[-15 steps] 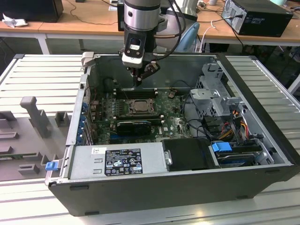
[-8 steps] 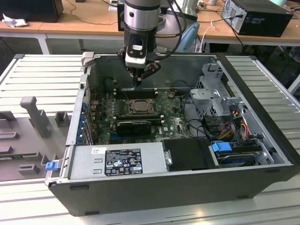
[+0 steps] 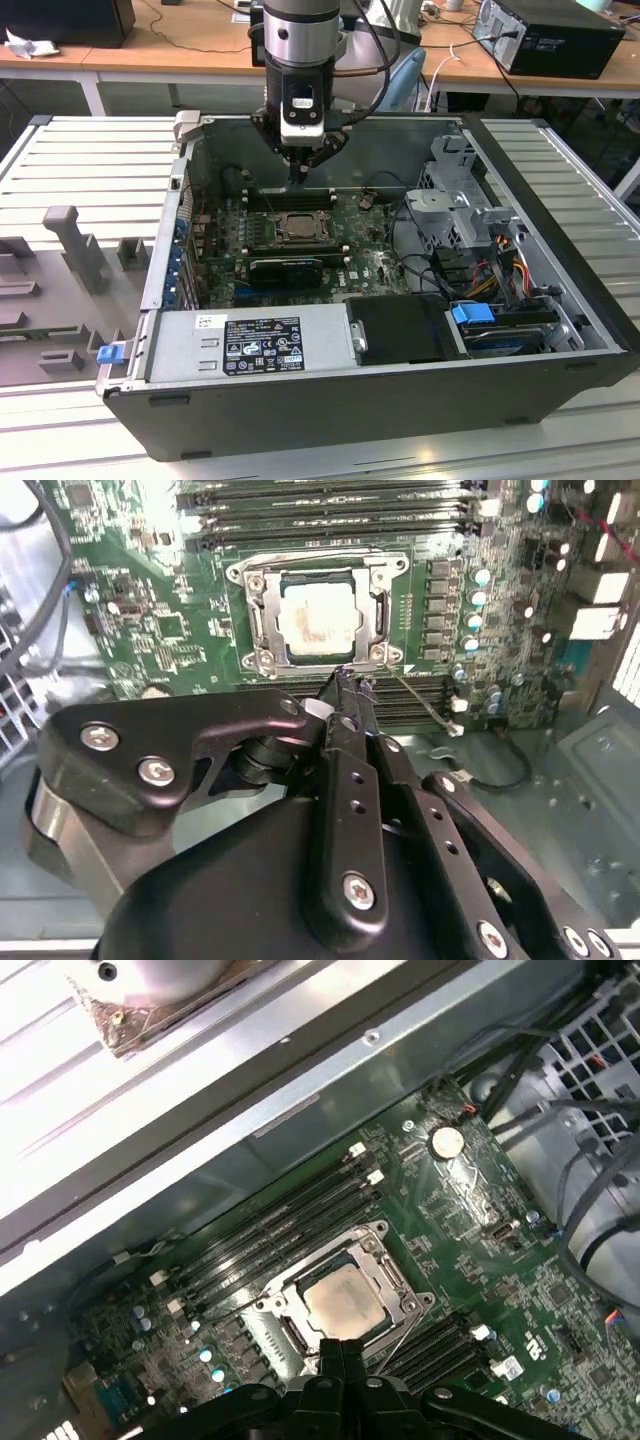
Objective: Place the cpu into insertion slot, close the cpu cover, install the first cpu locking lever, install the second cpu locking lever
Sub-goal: 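Install the first cpu locking lever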
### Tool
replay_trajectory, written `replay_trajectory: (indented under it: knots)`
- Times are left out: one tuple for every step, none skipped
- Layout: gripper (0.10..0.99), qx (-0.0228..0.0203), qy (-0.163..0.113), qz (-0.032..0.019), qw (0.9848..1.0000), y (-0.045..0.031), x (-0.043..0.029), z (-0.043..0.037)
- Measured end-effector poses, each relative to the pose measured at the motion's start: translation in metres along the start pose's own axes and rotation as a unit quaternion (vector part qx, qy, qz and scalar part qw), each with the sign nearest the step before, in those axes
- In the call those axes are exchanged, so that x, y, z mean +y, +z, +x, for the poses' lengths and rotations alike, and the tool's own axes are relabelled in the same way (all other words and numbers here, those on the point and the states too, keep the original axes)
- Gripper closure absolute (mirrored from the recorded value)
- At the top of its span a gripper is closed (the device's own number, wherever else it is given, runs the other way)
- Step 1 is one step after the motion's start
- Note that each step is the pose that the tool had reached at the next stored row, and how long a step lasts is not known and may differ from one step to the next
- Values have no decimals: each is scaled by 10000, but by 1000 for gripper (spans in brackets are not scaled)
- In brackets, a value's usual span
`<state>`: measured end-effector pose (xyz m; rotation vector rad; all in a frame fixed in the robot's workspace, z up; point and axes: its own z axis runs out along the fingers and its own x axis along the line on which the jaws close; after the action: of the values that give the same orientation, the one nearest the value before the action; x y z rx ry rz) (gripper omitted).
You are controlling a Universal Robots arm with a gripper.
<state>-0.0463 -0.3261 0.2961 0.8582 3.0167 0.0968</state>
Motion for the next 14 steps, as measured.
replay_trajectory:
  knots:
    - [980,9,-152,2,9999,1,0,0]
    - [980,19,-312,4,9995,1,0,0]
    - [980,26,-433,6,9991,2,0,0]
    - [980,29,-473,7,9989,2,0,0]
    - [980,33,-518,8,9987,3,0,0]
    - [980,37,-566,9,9984,4,0,0]
    - [980,39,-612,10,9981,4,0,0]
    - [980,42,-657,10,9978,5,0,0]
    - [980,45,-698,11,9976,6,0,0]
    - [980,47,-731,11,9973,6,0,0]
    - [980,48,-759,12,9971,6,0,0]
    - [980,51,-798,12,9968,6,0,0]
    - [980,53,-831,12,9965,6,0,0]
    - [980,54,-855,13,9963,6,0,0]
